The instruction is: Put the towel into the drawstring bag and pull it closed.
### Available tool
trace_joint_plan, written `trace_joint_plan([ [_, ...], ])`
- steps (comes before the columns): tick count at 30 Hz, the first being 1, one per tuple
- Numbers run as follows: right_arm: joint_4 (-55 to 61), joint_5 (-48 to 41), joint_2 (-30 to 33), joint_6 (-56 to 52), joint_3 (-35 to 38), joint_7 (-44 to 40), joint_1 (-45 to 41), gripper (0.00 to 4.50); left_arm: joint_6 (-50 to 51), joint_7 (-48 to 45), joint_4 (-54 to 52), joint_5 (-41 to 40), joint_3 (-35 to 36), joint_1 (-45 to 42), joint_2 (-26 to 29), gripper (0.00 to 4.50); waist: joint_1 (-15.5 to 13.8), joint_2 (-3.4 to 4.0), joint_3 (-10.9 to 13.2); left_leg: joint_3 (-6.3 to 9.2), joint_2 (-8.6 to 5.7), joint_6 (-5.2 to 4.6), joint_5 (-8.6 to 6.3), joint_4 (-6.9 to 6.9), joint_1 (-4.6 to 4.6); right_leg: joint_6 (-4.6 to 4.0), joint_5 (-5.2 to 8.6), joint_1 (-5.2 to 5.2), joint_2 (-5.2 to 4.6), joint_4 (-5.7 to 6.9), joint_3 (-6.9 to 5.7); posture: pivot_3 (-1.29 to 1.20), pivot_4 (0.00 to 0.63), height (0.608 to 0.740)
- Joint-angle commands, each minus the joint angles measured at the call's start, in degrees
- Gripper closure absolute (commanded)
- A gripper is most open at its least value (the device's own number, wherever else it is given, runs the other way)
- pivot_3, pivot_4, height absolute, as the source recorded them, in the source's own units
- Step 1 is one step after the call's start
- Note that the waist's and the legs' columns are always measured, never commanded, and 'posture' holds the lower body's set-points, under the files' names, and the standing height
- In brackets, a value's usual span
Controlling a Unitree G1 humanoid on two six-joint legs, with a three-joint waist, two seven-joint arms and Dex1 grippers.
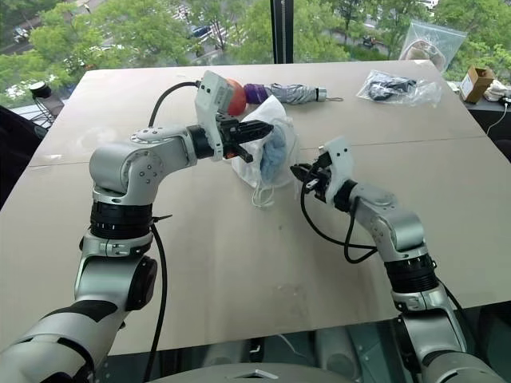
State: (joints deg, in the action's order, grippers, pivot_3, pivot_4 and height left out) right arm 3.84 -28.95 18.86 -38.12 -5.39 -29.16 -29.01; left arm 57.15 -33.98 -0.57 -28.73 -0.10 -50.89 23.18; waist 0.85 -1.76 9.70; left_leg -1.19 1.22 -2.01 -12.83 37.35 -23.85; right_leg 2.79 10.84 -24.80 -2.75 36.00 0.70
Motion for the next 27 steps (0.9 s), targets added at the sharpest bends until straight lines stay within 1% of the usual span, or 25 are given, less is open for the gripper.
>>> trace_joint_plan([
  [1,2.64,0.14,0.30,-0.08,1.86,-0.08,0.21,2.76,-0.87,0.01,-1.38,0.01,0.19,-0.17,-0.07,4.50,0.01,0.00,0.00,-0.01,0.00,0.00,0.00,0.01,0.00,0.00,0.00,0.00,0.00,0.00,-0.01,0.00,0.150,0.740],
  [2,2.47,0.00,0.15,-0.16,1.91,-0.31,0.31,2.31,-0.85,0.08,-1.39,0.02,0.20,-0.16,-0.13,4.50,0.03,0.00,0.00,-0.01,0.00,0.00,0.00,0.01,0.00,0.00,0.00,0.00,0.00,0.00,0.00,0.00,0.150,0.740],
  [4,2.41,-0.42,-0.16,-0.50,2.04,-0.61,0.49,1.24,-0.77,0.17,-1.49,0.02,0.21,-0.10,-0.19,4.50,0.05,0.00,0.00,-0.01,0.00,0.00,0.00,0.01,0.00,0.00,0.00,0.00,0.01,0.00,-0.01,0.00,0.150,0.740],
  [5,2.10,-0.62,-0.52,-0.41,2.03,-0.77,0.53,0.98,-0.79,0.16,-1.44,0.06,0.16,-0.07,-0.22,4.50,0.04,0.00,0.00,-0.01,0.00,0.00,0.00,0.01,0.00,0.00,0.00,0.00,0.01,0.01,-0.01,0.00,0.150,0.740],
  [13,-0.25,0.51,-3.10,1.72,1.97,-0.91,-0.05,0.98,-0.59,0.31,-1.80,0.10,-0.15,0.29,-0.13,4.50,0.02,0.00,0.00,0.00,0.00,0.00,0.00,0.00,0.00,0.00,0.00,0.00,0.01,0.01,-0.02,0.00,0.150,0.740],
  [16,-0.86,1.48,-3.75,2.47,2.16,-0.31,-0.25,1.75,-0.55,0.39,-1.92,0.10,-0.41,0.30,-0.22,4.50,0.02,0.00,0.00,-0.01,0.00,0.00,0.00,0.01,0.00,0.00,0.00,0.00,0.01,0.01,-0.01,0.00,0.150,0.740],
  [20,-0.65,2.21,-3.87,2.50,2.54,-0.13,-0.04,3.76,-0.72,0.36,-1.57,0.16,-0.40,0.11,-0.26,4.50,0.03,0.00,0.00,0.00,0.00,0.00,0.00,0.01,0.00,0.00,0.00,0.00,0.01,0.01,-0.02,0.00,0.150,0.740],
  [21,-0.52,2.14,-3.86,2.43,2.74,-0.15,0.07,4.18,-0.77,0.40,-1.53,0.19,-0.45,0.14,-0.36,4.50,0.02,0.00,0.00,0.00,0.00,0.00,0.00,0.01,0.00,0.00,0.00,0.00,0.01,0.01,-0.02,0.00,0.150,0.740],
  [22,-0.46,1.91,-3.98,2.29,3.06,-0.11,0.14,4.44,-0.83,0.41,-1.46,0.21,-0.49,0.20,-0.49,4.50,0.02,0.00,0.00,0.00,0.00,0.00,0.00,0.01,0.00,0.00,0.00,0.00,0.01,0.01,-0.03,0.00,0.150,0.740],
  [25,-0.44,0.93,-4.67,1.82,4.26,0.21,0.16,4.44,-1.03,0.43,-1.35,0.39,-0.73,0.36,-0.81,4.50,0.02,0.00,0.00,-0.01,0.00,0.00,0.00,0.01,0.00,0.00,0.00,0.00,0.01,0.01,-0.03,0.00,0.150,0.740],
  [27,-0.06,-1.23,-6.18,1.10,5.98,0.45,0.02,4.44,-1.03,0.45,-1.36,0.48,-0.75,0.40,-1.00,4.50,0.01,0.00,0.00,0.00,0.00,0.00,0.00,0.01,0.00,0.00,0.00,0.00,0.01,0.01,-0.02,0.00,0.150,0.740],
])
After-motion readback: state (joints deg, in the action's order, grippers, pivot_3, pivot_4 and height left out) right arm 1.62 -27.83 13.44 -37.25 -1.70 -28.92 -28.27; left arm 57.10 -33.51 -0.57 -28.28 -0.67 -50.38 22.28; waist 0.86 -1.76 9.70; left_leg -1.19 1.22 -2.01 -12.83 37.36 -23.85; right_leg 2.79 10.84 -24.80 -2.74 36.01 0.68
